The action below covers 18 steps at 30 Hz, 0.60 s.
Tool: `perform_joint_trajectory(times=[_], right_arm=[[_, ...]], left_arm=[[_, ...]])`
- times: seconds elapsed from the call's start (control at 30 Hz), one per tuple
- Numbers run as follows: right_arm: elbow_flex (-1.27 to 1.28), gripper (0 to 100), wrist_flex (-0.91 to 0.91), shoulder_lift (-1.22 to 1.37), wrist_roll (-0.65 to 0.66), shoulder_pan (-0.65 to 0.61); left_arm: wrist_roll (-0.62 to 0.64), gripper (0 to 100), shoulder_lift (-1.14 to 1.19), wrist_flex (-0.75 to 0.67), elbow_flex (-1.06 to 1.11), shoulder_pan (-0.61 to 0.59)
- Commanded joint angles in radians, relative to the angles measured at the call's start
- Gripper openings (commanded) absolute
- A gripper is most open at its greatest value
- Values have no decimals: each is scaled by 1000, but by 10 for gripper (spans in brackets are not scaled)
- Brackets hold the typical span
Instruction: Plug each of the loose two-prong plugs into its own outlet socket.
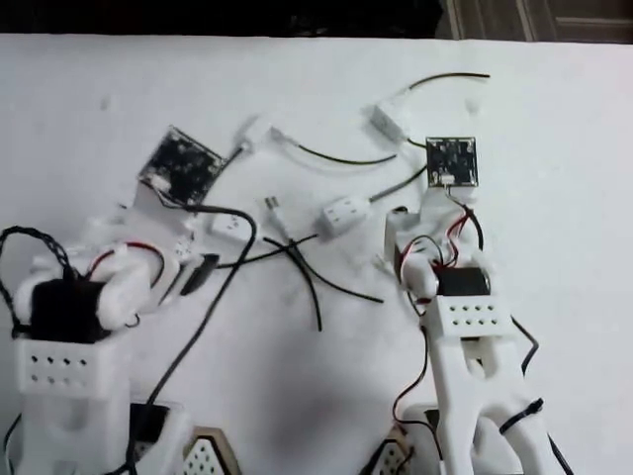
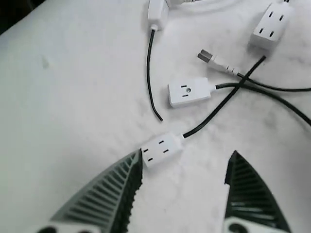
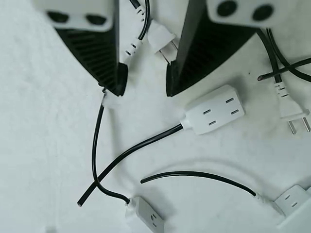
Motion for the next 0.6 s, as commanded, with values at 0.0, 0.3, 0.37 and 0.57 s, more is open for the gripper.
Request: perform_joint_trajectory(times=[0.0,0.3,0.37,0.57], right_arm=[[-31,134,-18,-2,0,-1],[-29,134,-18,-1,0,-5],[-29,134,-18,-1,0,-7],[-29,134,-18,-1,0,-7]], left_arm=[[-71,275,-16,-103,149,-15],[-313,275,1,-425,416,-183],[-382,275,53,-440,408,-205],[-483,279,386,-428,210,-266]])
